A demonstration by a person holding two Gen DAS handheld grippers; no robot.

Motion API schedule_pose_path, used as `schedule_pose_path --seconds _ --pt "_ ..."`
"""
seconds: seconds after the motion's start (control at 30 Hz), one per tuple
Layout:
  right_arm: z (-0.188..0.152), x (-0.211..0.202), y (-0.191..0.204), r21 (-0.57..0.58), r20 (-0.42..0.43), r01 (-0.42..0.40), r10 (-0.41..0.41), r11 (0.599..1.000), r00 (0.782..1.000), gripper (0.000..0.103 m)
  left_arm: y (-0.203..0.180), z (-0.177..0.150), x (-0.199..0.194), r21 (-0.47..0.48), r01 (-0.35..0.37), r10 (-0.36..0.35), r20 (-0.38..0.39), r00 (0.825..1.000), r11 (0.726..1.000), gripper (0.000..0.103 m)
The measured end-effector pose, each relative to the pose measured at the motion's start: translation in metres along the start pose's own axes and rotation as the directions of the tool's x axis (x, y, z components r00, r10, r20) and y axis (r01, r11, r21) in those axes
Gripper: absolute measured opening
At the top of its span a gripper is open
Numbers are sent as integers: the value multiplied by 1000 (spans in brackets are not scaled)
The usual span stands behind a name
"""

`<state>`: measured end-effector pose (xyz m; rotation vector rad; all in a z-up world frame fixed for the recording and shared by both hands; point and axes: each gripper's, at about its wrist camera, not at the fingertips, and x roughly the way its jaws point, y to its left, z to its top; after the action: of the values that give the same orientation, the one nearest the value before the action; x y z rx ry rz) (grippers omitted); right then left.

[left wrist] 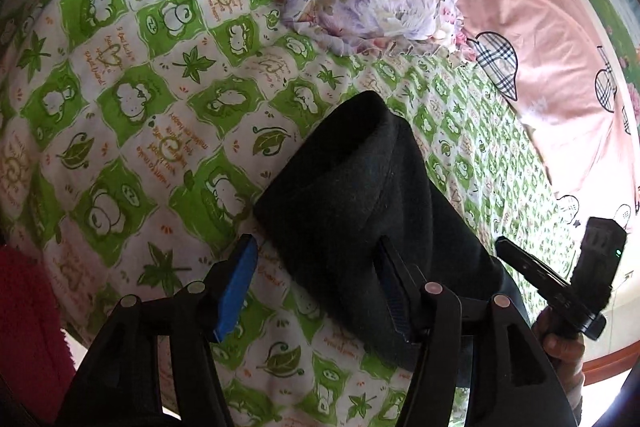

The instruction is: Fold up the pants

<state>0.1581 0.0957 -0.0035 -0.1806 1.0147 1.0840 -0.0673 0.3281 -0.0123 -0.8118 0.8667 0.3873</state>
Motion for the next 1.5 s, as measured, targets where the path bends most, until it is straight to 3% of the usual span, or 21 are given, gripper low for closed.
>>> schedule_pose_path --seconds 0.13,0.23,0.5,0.57,0.63,0.7,0.83,0.9,0.97,1.17,1.3,1.4,1.5 --pt "1 24 -3 -24 -77 -11 9 1000 997 29 1 1 8 -1 25 -25 -8 1000 1000 60" --pt "-1 31 -5 -34 -88 -24 21 999 996 34 5 -2 13 -6 29 -29 -5 1000 1000 57" --pt "0 40 -5 -65 -130 -40 31 997 991 36 -5 1 24 47 18 -20 36 999 999 36" --pt "-1 40 1 -103 -141 -37 23 994 990 32 -9 0 22 71 29 -32 48 998 997 25" --pt "-4 34 13 -159 -140 -20 -2 987 990 15 -14 -3 12 104 63 -72 81 994 993 19" --pt "-6 22 26 -218 -112 25 -51 976 992 5 -20 -6 -3 143 90 -108 123 986 986 18" --pt "-3 -22 39 -215 34 77 -72 974 997 5 -28 -12 -45 216 171 -218 217 952 961 18" --pt "1 -43 40 -184 123 113 -91 976 988 5 -31 -13 -63 256 200 -266 257 929 946 18" --pt "2 -53 43 -161 189 145 -114 976 975 5 -33 -13 -70 286 208 -287 274 918 935 18" --pt "0 -8 55 -162 196 263 -230 951 953 5 -33 2 -42 310 64 -157 285 946 949 18" --pt "-1 19 42 -106 153 279 -262 954 953 5 -31 6 -7 356 -58 -43 270 962 933 19" --pt "-2 22 31 -43 136 252 -244 967 960 13 -29 6 18 370 -146 56 244 968 918 27" --pt "-11 -3 27 -4 170 254 -250 967 953 25 -22 2 9 350 -153 62 257 964 924 37"
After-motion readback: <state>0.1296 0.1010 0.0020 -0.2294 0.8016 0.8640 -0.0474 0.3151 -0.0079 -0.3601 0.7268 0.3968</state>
